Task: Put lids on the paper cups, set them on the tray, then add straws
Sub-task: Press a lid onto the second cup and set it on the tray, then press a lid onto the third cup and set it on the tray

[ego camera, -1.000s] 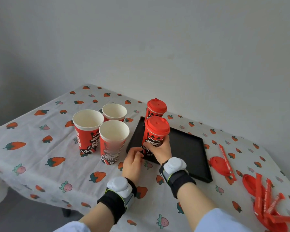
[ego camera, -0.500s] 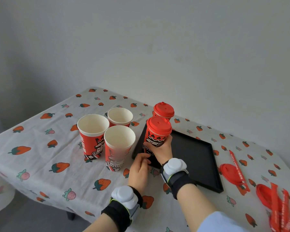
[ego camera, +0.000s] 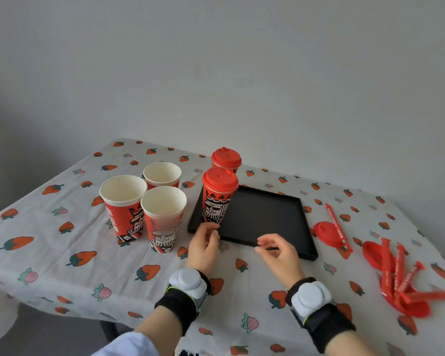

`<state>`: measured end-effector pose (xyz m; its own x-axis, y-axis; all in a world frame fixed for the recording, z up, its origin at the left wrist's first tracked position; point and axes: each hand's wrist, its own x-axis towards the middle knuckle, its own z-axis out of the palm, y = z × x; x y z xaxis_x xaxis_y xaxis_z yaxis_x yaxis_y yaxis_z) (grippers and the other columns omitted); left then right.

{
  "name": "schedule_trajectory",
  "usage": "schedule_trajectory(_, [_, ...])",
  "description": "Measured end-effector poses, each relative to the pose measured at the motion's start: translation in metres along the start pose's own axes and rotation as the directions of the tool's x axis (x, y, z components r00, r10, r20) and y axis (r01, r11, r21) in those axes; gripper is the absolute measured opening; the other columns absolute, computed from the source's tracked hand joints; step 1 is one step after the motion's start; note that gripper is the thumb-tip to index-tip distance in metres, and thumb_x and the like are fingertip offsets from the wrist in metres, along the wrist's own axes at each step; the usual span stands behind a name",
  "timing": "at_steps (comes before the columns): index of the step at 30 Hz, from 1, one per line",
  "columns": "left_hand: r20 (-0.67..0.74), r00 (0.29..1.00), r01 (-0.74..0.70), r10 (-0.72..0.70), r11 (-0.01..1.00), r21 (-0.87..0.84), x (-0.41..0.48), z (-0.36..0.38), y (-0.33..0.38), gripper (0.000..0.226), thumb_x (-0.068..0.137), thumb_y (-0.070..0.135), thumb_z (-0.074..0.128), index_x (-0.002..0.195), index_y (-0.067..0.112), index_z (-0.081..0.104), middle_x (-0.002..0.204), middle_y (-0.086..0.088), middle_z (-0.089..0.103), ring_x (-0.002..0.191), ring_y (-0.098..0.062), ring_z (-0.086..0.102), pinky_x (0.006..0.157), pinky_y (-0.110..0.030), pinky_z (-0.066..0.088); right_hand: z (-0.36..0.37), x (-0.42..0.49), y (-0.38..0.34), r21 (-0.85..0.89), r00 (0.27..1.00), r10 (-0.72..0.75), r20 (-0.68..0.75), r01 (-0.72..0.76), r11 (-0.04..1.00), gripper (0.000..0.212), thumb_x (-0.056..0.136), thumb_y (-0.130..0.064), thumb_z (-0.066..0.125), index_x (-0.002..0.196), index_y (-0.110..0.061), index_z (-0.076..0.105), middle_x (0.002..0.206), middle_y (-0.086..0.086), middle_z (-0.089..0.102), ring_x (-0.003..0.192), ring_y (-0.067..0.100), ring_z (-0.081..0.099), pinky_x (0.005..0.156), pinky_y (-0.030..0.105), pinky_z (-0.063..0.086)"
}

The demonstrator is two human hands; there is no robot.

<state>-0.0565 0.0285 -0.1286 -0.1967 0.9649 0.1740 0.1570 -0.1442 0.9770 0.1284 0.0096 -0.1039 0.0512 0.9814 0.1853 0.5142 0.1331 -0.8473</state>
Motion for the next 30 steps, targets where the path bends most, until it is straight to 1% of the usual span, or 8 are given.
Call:
schedule_trajectory(3, [0.008,0.992,-0.129,0.129,0.989,0.073,-0.008,-0.001,0.008,0.016,0.091,0.013,0.05,0.095,0.028,0.054,0.081,0.014,0.058,0.073,0.013,0.059,0.057,-0.003,0.043,-0.007,-0.018,0.018,-0.026,0.999,0.027,0.045,-0.026,0.999,0.022,0.08,-0.008,0.067,0.083,-0.029,0.061,0.086,-0.008,0.065,0.082,0.006,0.061,0.071,0.011,0.046])
schedule_trajectory(7, [-0.154,0.945,-0.269,0.29,0.952,0.143,-0.032,-0.007,0.014,0.018,0.084,0.026,0.059,0.096,0.037,0.05,0.086,0.019,0.052,0.083,0.003,0.053,0.067,-0.006,0.04,-0.007,-0.026,0.031,-0.008,0.998,0.046,0.043,-0.046,0.999,0.02,0.083,-0.007,0.064,0.089,-0.025,0.061,0.09,-0.006,0.065,0.088,0.011,0.061,0.074,0.012,0.045])
schedule_trajectory(10, [-0.46,0.865,-0.188,0.2,0.979,0.073,-0.046,-0.02,0.015,0.031,0.075,0.034,0.064,0.1,0.033,0.045,0.09,0.013,0.046,0.082,-0.003,0.047,0.071,-0.013,0.038,-0.006,-0.025,0.031,-0.016,0.998,0.035,0.051,-0.034,0.999,0.017,0.083,-0.011,0.065,0.091,-0.025,0.061,0.089,-0.008,0.064,0.086,0.006,0.06,0.069,0.009,0.043])
schedule_trajectory(13, [-0.647,0.762,-0.023,-0.023,0.998,-0.063,-0.04,-0.04,0.015,0.063,0.066,0.041,0.07,0.116,0.018,0.039,0.113,-0.004,0.037,0.105,-0.018,0.043,0.091,-0.031,0.039,-0.007,-0.025,0.031,-0.036,0.998,0.024,0.05,-0.023,0.999,0.015,0.084,-0.013,0.064,0.091,-0.026,0.06,0.087,-0.011,0.062,0.084,0.005,0.059,0.067,0.008,0.042])
schedule_trajectory(18, [-0.56,0.817,0.188,-0.14,0.982,0.029,-0.016,-0.065,0.008,0.106,0.054,0.048,0.073,0.14,0.013,0.022,0.14,-0.013,0.027,0.135,-0.027,0.022,0.113,-0.046,0.022,-0.009,-0.025,0.031,-0.015,0.998,0.023,0.057,-0.022,1.0,0.015,0.083,-0.014,0.064,0.089,-0.027,0.059,0.088,-0.009,0.062,0.085,0.007,0.058,0.069,0.011,0.042])
schedule_trajectory(23, [-0.503,0.863,0.175,-0.039,0.958,0.226,-0.008,-0.066,-0.004,0.084,0.068,0.028,0.078,0.137,0.011,0.032,0.136,-0.015,0.039,0.128,-0.032,0.036,0.107,-0.048,0.034,-0.008,-0.025,0.032,-0.001,0.999,0.023,0.04,-0.023,1.0,0.014,0.083,-0.015,0.065,0.09,-0.026,0.06,0.088,-0.009,0.063,0.084,0.006,0.058,0.069,0.01,0.042])
schedule_trajectory(27, [-0.475,0.878,0.174,-0.063,0.966,0.193,-0.013,-0.062,-0.003,0.082,0.071,0.024,0.075,0.139,0.013,0.031,0.138,-0.015,0.035,0.129,-0.031,0.034,0.107,-0.043,0.032,-0.008,-0.024,0.033,0.015,0.999,0.022,0.036,-0.023,1.0,0.016,0.082,-0.015,0.065,0.087,-0.03,0.06,0.087,-0.012,0.063,0.084,0.005,0.059,0.067,0.009,0.042])
schedule_trajectory(30, [-0.421,0.906,0.023,0.053,0.985,0.173,-0.026,-0.056,0.003,0.078,0.07,0.03,0.074,0.135,0.013,0.035,0.131,-0.012,0.036,0.122,-0.022,0.037,0.101,-0.031,0.03,-0.008,-0.024,0.034,0.03,0.999,0.026,0.025,-0.027,0.999,0.016,0.083,-0.015,0.064,0.088,-0.03,0.06,0.087,-0.012,0.063,0.084,0.004,0.059,0.066,0.007,0.043])
